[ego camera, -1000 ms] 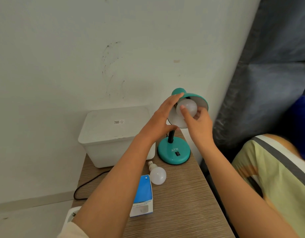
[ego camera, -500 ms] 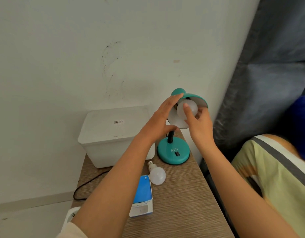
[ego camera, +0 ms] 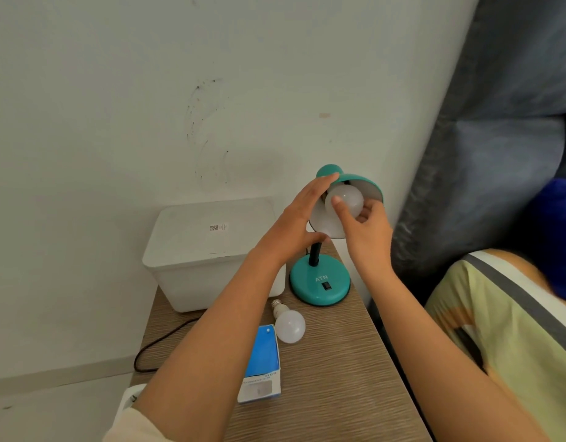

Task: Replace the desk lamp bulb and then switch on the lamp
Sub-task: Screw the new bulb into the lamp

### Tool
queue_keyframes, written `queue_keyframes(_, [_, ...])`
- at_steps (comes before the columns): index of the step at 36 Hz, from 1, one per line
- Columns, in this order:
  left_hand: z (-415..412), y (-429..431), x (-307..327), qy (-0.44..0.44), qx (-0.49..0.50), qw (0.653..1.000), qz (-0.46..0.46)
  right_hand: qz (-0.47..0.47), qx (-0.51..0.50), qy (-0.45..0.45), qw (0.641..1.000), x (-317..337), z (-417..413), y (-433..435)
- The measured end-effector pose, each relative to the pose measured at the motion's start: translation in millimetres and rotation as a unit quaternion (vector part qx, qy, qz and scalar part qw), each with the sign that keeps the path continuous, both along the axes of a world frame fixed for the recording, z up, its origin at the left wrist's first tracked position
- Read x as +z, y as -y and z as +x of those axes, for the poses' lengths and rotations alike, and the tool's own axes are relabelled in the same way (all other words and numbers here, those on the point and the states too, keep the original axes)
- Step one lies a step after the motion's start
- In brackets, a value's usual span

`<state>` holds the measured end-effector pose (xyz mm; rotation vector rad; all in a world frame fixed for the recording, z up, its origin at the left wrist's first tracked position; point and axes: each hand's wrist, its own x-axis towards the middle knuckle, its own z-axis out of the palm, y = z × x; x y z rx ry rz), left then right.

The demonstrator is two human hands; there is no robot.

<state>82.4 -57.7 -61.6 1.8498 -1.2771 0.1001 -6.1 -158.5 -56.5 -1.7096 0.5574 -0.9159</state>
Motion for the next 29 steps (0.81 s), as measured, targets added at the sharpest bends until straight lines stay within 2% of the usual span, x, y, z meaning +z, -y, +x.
queue_keyframes(2, [0, 1, 0, 0.0, -0.001, 1.0, 0.002, -0.045, -0.008, -0.007, 0.999, -2, 0, -2])
queue_keyframes(5, [-1, 0, -2, -0.002, -0.001, 1.0, 0.0, -0.166, -0.024, -0.006, 0.986, -5, -2, -3])
queue_keyframes(7, [-1, 0, -2, -0.004, 0.001, 1.0, -0.001, -0.205, -0.024, -0.003, 0.978, -5, -3, -3])
queue_keyframes(14, [-4, -1, 1, -0.011, 0.0, 1.0, 0.001, -0.108, -0.031, 0.022, 0.993, -3, -1, -8])
queue_keyframes(22, [-9, -1, 7, -0.02, 0.0, 1.0, 0.017, -0.16, -0.019, -0.018, 0.987, 5, -7, -2])
queue_keyframes(29, [-18, -8, 19, -0.023, 0.013, 0.997, 0.069, -0.213, 0.024, -0.1, 0.972, 27, -21, 6])
